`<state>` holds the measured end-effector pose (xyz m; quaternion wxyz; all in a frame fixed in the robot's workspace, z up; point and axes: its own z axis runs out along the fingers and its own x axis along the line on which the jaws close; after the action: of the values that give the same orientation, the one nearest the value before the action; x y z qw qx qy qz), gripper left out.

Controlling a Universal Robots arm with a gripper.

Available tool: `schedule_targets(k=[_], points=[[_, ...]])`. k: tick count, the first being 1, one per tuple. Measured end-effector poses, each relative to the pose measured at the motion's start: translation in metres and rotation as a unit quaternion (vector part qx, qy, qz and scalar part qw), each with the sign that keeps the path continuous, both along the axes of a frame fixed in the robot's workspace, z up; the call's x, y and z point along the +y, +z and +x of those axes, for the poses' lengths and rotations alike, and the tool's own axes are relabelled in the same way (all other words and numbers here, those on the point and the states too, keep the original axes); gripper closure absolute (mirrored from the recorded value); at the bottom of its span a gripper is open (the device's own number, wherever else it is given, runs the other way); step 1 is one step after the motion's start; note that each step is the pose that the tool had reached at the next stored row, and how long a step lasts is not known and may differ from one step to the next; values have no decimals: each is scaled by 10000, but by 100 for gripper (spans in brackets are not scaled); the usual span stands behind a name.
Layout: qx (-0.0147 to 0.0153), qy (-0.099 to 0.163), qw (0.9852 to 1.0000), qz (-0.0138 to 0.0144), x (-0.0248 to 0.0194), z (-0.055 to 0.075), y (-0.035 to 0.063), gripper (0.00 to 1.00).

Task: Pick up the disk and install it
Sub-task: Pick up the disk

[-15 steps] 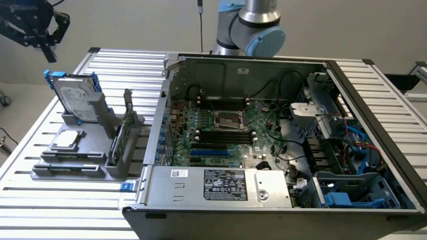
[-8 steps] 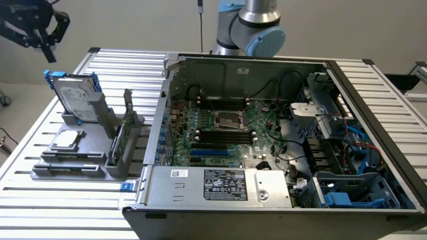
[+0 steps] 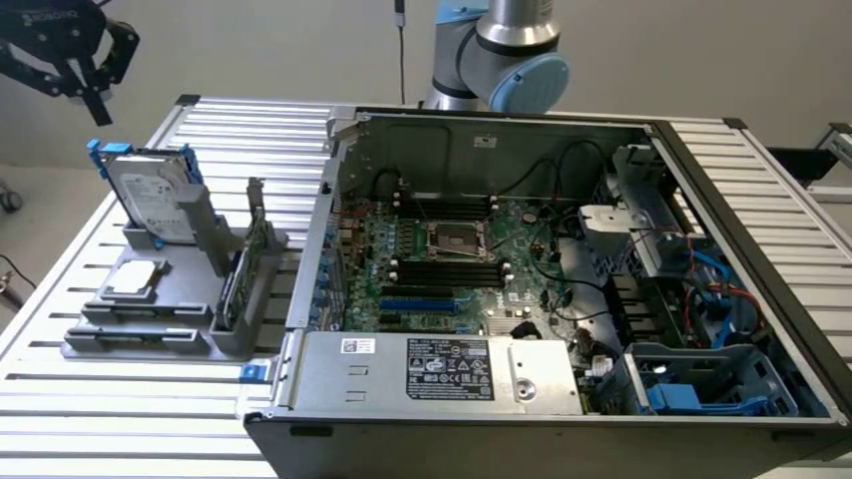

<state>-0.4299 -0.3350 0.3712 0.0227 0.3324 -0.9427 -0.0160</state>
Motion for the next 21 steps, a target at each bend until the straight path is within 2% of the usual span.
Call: schedule_targets(k=[3,6,11,16,21], points=[[0,278,9996,0,0,0,0,89],[0,548,9985,0,0,0,-1,89],[0,1004,9949,1,0,0,-6,89],[-3,1453,9894,1,0,1,-18,89],[-11,1901,9818,0,0,0,-41,89]])
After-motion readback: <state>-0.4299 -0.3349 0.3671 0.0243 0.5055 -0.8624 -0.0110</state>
